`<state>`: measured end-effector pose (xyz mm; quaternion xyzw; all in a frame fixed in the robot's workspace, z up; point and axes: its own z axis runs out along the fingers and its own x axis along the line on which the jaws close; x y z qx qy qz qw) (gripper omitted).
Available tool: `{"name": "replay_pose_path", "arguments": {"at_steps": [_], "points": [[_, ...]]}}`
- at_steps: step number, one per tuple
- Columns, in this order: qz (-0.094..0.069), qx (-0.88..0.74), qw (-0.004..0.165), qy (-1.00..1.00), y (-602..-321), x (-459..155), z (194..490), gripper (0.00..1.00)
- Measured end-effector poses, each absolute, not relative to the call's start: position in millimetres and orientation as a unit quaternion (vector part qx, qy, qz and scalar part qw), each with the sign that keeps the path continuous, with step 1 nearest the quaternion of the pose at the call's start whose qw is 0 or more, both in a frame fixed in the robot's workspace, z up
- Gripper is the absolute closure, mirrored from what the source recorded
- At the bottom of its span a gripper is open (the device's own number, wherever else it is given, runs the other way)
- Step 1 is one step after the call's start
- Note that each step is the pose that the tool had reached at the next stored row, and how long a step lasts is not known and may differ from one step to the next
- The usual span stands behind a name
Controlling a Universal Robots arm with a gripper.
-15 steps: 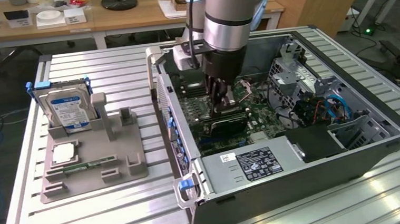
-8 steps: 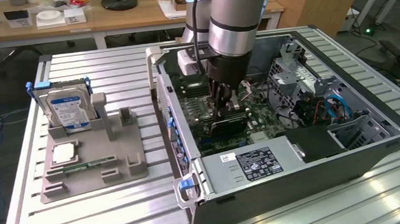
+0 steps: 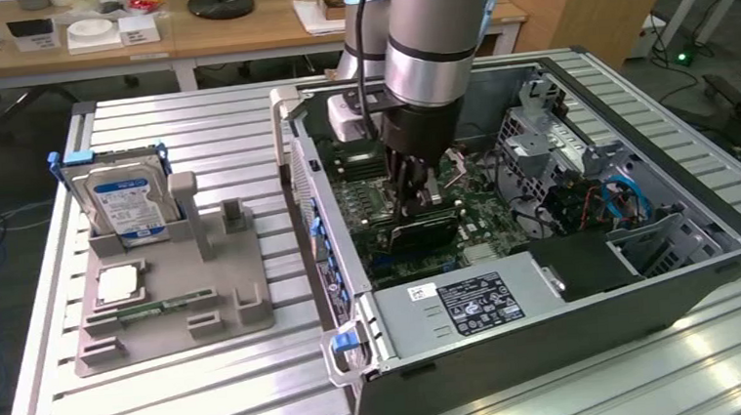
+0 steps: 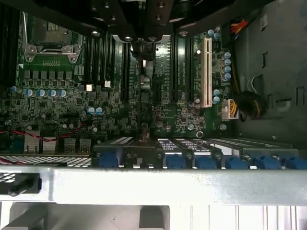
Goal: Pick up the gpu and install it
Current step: 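Press down on the gpu until it lock into place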
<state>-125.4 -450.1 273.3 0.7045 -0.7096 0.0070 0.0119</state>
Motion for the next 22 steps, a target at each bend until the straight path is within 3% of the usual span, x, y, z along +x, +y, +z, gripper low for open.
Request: {"name": "replay_pose_path", "arguments": {"at_steps": [17,22], "points": [[0.006,0.705,0.012,-0.709,-447.2,-125.4,260.5,0.89],[0.005,0.705,0.01,-0.709,-447.1,-125.3,272.5,0.89]]}}
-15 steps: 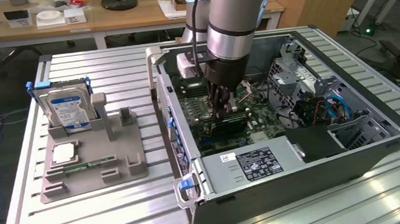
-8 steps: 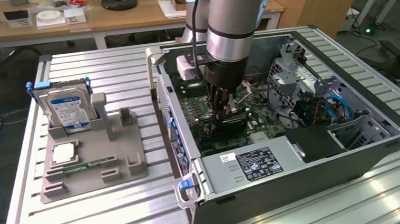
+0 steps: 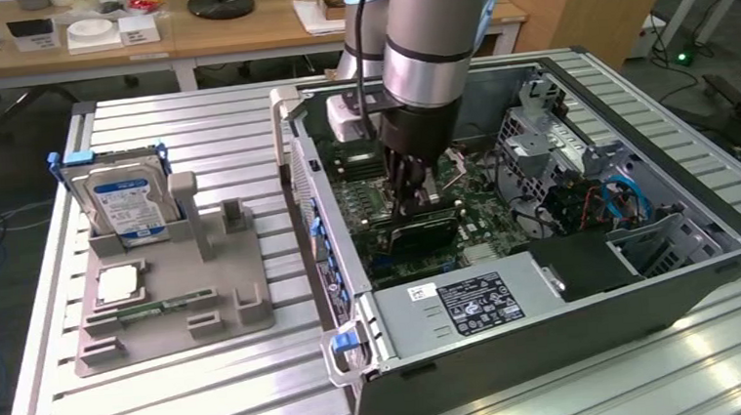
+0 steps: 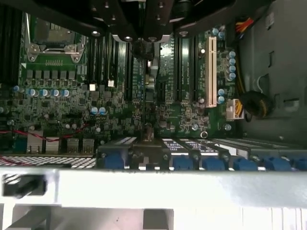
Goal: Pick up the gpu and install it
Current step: 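Press down on the gpu until it lock into place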
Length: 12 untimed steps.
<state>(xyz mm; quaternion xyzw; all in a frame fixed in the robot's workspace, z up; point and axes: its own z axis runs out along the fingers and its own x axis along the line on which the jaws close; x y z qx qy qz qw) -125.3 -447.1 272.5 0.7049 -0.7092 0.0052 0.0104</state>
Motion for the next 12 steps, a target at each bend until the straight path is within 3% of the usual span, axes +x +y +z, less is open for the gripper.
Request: {"name": "replay_pose_path", "arguments": {"at_steps": [12], "points": [[0.005,0.705,0.01,-0.709,-447.1,-151.8,279.1,0.89]]}}
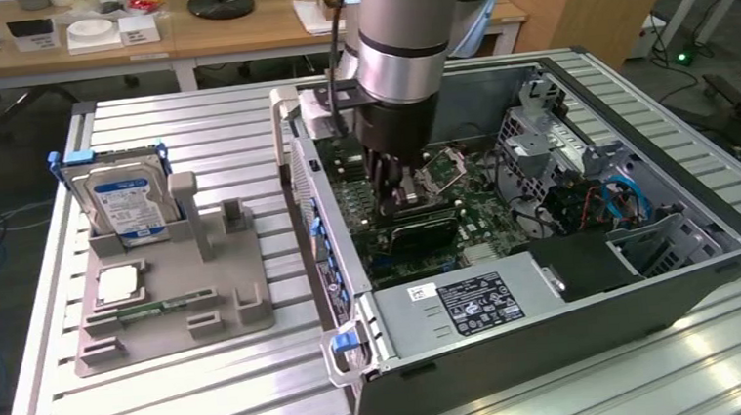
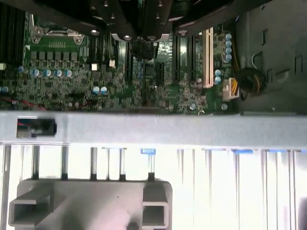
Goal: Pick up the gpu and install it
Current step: 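Press down on the gpu until it lock into place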
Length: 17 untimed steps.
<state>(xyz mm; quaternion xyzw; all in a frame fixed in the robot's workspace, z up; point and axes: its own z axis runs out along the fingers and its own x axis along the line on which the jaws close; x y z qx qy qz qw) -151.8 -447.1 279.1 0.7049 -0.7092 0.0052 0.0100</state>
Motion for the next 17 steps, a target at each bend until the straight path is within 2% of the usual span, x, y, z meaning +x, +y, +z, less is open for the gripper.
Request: {"name": "replay_pose_path", "arguments": {"at_steps": [17], "points": [[0.008,0.705,0.007,-0.709,-444.6,-190.3,287.6,0.89]]}}
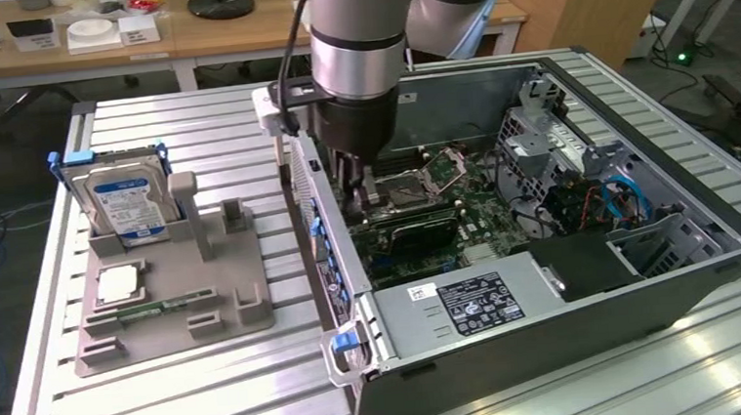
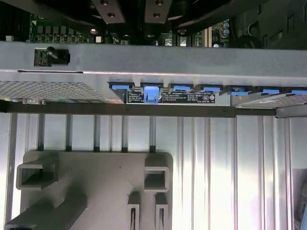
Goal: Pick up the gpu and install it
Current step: 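Press down on the gpu until it lock into place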
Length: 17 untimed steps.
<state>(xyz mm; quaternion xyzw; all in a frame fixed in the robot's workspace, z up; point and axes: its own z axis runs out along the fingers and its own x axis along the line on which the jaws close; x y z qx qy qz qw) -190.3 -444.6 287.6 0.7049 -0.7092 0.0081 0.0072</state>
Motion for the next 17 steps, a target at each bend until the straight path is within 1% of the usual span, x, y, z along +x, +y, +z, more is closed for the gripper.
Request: {"name": "replay_pose_path", "arguments": {"at_steps": [12,17], "points": [[0.008,0.705,0.007,-0.709,-441.9,-197.6,287.0,0.89],[0.006,0.705,0.005,-0.709,-441.9,-197.0,280.5,0.89]]}}
